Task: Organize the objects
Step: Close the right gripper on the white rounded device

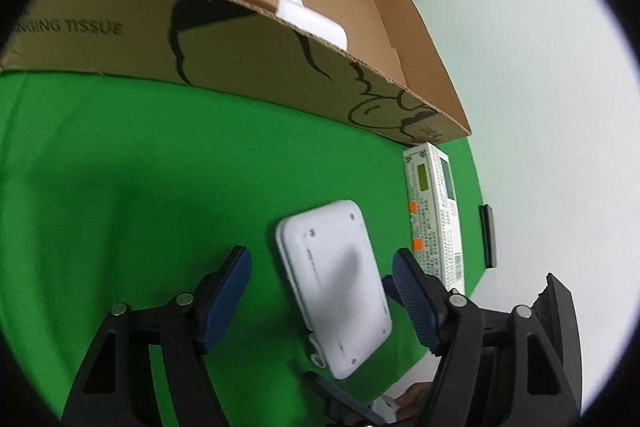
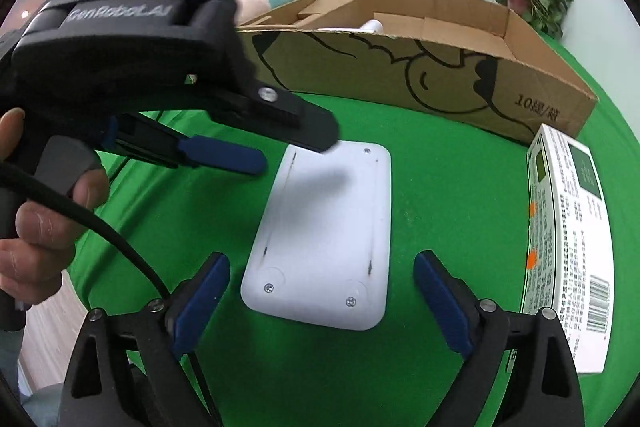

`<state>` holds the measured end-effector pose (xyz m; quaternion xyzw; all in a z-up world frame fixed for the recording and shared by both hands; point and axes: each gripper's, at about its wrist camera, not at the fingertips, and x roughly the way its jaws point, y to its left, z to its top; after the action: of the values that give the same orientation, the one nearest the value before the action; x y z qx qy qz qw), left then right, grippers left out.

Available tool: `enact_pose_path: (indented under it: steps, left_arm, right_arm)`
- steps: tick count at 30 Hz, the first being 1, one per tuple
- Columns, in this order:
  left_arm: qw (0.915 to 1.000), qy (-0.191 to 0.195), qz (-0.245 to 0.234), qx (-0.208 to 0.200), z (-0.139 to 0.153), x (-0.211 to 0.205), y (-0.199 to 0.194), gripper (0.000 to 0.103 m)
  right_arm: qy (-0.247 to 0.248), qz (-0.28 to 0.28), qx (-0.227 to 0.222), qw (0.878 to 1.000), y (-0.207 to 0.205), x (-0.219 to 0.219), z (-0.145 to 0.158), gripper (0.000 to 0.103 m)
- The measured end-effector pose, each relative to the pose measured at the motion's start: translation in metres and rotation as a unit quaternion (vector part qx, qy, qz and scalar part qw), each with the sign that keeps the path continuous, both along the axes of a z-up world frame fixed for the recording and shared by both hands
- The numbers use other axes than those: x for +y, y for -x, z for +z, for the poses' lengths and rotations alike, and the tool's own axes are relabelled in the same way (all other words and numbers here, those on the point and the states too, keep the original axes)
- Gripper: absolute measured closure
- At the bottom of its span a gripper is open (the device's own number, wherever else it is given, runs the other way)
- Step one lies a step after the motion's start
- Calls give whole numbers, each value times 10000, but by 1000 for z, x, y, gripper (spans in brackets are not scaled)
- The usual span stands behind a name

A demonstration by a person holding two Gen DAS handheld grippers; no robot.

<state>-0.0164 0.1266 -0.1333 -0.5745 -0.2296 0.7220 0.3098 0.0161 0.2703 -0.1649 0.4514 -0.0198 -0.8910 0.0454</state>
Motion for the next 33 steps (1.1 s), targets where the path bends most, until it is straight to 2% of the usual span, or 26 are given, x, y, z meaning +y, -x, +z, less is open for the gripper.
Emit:
enact_pose_path:
  steps: [2, 6, 9, 12, 17, 21, 23, 25, 27, 33]
  left_arm:
    - [9997, -183, -124, -103, -3, 7, -2, 31]
    - [9993, -301, -186, -101, -4, 14, -6, 32]
    - [9991, -390, -154, -118, -5, 12, -9, 33]
    - [9989, -397, -171, -177, -6, 12, -13, 38]
    - [9987, -430, -160, -226, -7, 15, -17, 38]
    - [9986, -432, -229, -217, -7, 23, -23, 40]
    - [9987, -408, -220, -232, -7, 24, -24, 44]
    - [9989, -342, -183, -269, -9, 23, -25, 61]
    - [9990, -303, -168, -296, -10, 24, -26, 68]
    - [9994, -172, -222, -211, -7, 29, -32, 71]
  right_arm:
    - [-44, -52, 43, 10000, 1, 1, 0, 11]
    - [-56, -86, -24, 9999, 5, 3, -5, 28]
    - [-56, -85, -1, 9999, 6, 2, -5, 36]
    - [31, -155, 8, 9999, 7, 4, -5, 36]
    - [626, -289, -62, 9976, 12, 23, -3, 36]
    - [692, -256, -53, 9973, 15, 26, -3, 36]
    - [702, -255, -36, 9972, 16, 27, -4, 36]
    - [715, -242, -29, 9971, 17, 29, -4, 37]
    - [657, -232, -23, 9976, 19, 26, -4, 37]
    - [609, -216, 10, 9979, -2, 5, -2, 37]
